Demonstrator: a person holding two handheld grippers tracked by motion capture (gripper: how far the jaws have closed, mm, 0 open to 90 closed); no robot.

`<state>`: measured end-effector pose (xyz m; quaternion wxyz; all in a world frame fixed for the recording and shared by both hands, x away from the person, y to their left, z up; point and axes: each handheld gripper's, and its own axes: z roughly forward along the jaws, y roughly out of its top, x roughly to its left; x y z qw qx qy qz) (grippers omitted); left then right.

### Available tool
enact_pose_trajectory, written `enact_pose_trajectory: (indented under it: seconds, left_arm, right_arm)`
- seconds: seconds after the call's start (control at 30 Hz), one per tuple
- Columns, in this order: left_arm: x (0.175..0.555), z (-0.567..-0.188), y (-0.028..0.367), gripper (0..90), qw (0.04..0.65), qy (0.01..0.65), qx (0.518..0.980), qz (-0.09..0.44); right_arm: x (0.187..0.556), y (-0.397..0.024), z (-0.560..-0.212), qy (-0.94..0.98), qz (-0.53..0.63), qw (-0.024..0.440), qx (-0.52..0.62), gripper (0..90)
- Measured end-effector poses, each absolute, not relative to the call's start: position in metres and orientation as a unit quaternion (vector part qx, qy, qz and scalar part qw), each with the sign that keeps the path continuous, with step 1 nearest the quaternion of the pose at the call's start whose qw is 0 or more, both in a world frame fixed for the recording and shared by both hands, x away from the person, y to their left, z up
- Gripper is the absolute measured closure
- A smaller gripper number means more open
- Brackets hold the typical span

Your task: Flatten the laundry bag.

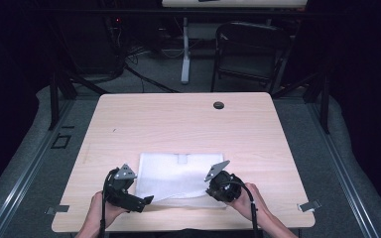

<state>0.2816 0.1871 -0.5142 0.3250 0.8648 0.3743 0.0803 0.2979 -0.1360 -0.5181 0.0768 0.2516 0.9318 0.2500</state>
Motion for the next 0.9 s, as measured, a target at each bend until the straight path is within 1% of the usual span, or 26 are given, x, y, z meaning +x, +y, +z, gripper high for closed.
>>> enact_pose_trajectory:
  seconds: [0.2, 0.43, 0.6, 0.7, 0.73, 0.8, 0.83, 0.87, 0.9]
  left_arm:
    - [0.28, -0.514, 0.184, 0.0, 0.327, 0.36, 0.869, 0.086]
    - [0.277, -0.516, 0.172, 0.6, 0.308, 0.348, 0.88, 0.098]
    - [0.276, -0.521, 0.163, 2.1, 0.298, 0.332, 0.89, 0.091]
    - [0.276, -0.524, 0.158, 5.7, 0.294, 0.324, 0.895, 0.086]
    - [0.275, -0.524, 0.156, 5.7, 0.289, 0.32, 0.898, 0.088]
    - [0.274, -0.525, 0.155, 10.6, 0.286, 0.313, 0.901, 0.092]
    - [0.274, -0.526, 0.154, 10.6, 0.285, 0.312, 0.902, 0.089]
    - [0.274, -0.527, 0.153, 15.3, 0.284, 0.312, 0.902, 0.09]
    - [0.274, -0.528, 0.153, 15.3, 0.278, 0.312, 0.904, 0.094]
  right_arm:
    - [0.299, -0.136, -0.513, 0.931, 0.253, 0.073, 0.253, 88.4]
    - [0.302, -0.137, -0.507, 0.923, 0.271, 0.072, 0.263, 88.7]
    - [0.304, -0.138, -0.503, 0.919, 0.279, 0.069, 0.27, 88.9]
    - [0.306, -0.138, -0.499, 0.917, 0.283, 0.069, 0.273, 88.9]
    - [0.306, -0.138, -0.499, 0.917, 0.283, 0.069, 0.273, 88.9]
    - [0.305, -0.138, -0.496, 0.912, 0.293, 0.069, 0.278, 89.0]
    - [0.305, -0.138, -0.496, 0.912, 0.293, 0.069, 0.278, 89.0]
    - [0.305, -0.138, -0.493, 0.912, 0.296, 0.066, 0.276, 89.0]
    - [0.305, -0.138, -0.493, 0.912, 0.296, 0.066, 0.276, 89.0]
